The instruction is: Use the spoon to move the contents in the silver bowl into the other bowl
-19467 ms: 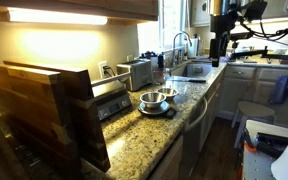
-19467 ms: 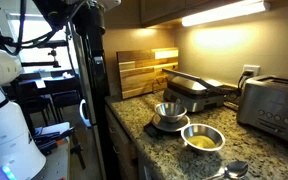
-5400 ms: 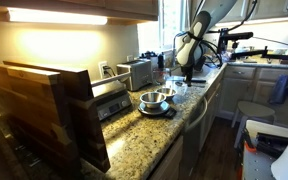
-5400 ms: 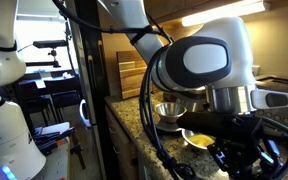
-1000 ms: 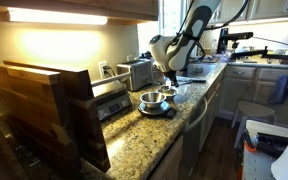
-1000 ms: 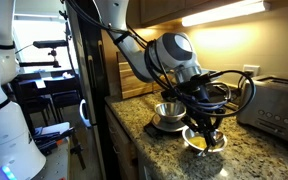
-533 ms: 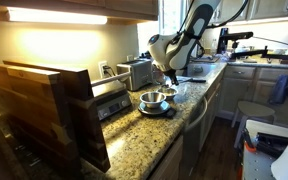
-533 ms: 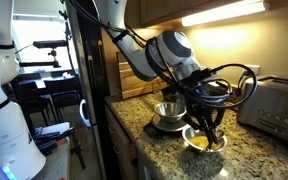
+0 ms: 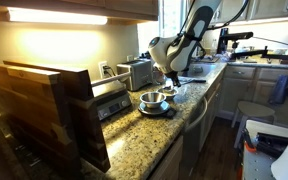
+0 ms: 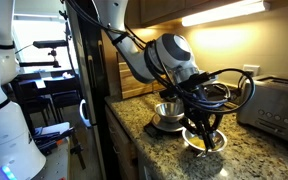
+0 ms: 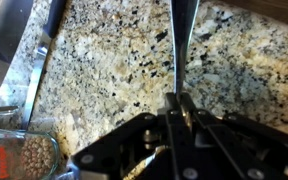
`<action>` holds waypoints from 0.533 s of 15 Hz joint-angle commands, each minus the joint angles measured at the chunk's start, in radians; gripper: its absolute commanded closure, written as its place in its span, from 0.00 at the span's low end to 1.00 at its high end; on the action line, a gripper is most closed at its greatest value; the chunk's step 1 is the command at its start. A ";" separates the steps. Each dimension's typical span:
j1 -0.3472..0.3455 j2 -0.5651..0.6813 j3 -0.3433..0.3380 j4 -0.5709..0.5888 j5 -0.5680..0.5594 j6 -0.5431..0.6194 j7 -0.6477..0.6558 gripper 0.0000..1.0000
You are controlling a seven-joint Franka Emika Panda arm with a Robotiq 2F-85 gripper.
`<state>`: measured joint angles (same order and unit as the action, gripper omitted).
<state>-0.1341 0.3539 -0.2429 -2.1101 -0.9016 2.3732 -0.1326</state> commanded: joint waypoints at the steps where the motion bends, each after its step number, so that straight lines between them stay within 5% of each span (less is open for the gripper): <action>1: -0.013 -0.010 0.013 -0.017 -0.023 -0.020 0.028 0.93; 8: -0.010 0.008 0.018 -0.011 -0.025 -0.020 0.020 0.93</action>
<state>-0.1349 0.3737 -0.2401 -2.1105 -0.9016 2.3732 -0.1326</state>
